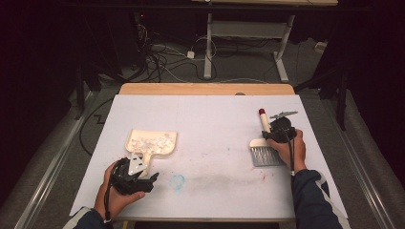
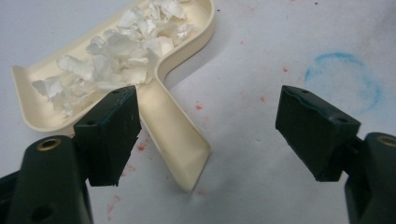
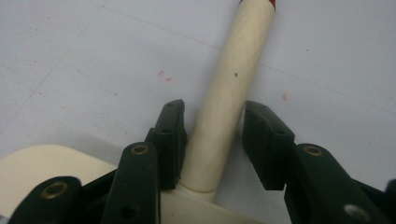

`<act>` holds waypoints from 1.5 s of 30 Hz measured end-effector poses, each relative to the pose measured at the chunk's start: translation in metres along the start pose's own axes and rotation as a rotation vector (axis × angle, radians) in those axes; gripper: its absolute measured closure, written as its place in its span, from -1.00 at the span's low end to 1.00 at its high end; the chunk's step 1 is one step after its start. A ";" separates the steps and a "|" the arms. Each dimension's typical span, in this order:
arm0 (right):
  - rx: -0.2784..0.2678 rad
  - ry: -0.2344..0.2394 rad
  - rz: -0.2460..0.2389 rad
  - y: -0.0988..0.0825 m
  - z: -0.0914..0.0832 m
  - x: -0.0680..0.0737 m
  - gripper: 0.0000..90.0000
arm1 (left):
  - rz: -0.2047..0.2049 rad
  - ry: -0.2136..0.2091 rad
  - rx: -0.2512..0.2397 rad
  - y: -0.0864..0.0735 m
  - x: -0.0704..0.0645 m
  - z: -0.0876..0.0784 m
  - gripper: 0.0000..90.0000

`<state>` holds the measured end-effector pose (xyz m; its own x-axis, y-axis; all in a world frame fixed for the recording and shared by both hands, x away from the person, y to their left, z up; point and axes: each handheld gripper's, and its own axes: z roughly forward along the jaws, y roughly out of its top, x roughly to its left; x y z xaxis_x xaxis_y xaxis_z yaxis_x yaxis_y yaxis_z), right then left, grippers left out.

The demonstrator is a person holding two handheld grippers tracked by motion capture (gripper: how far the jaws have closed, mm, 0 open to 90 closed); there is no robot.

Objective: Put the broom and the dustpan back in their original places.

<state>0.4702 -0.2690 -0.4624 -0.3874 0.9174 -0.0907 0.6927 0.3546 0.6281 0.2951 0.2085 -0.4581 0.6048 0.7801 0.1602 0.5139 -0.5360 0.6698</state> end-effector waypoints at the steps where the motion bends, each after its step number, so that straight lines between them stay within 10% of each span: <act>1: 0.000 0.002 0.002 0.000 0.000 0.000 0.33 | 0.002 0.002 -0.002 0.000 0.000 0.000 -0.52; 8: -0.019 -0.003 -0.009 0.001 -0.003 0.001 0.09 | 0.019 0.001 -0.023 0.000 0.000 -0.003 -0.53; 31: -0.393 0.097 -0.114 0.005 -0.077 0.023 -0.32 | 0.060 0.005 -0.062 0.000 -0.004 -0.005 -0.53; 45: -0.520 0.108 -0.208 -0.011 -0.118 0.048 -0.42 | 0.111 0.025 -0.129 0.000 -0.007 -0.011 -0.59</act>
<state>0.3720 -0.2501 -0.3830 -0.5625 0.8044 -0.1914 0.2150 0.3658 0.9055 0.2842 0.2069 -0.4514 0.6375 0.7269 0.2553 0.3615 -0.5749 0.7341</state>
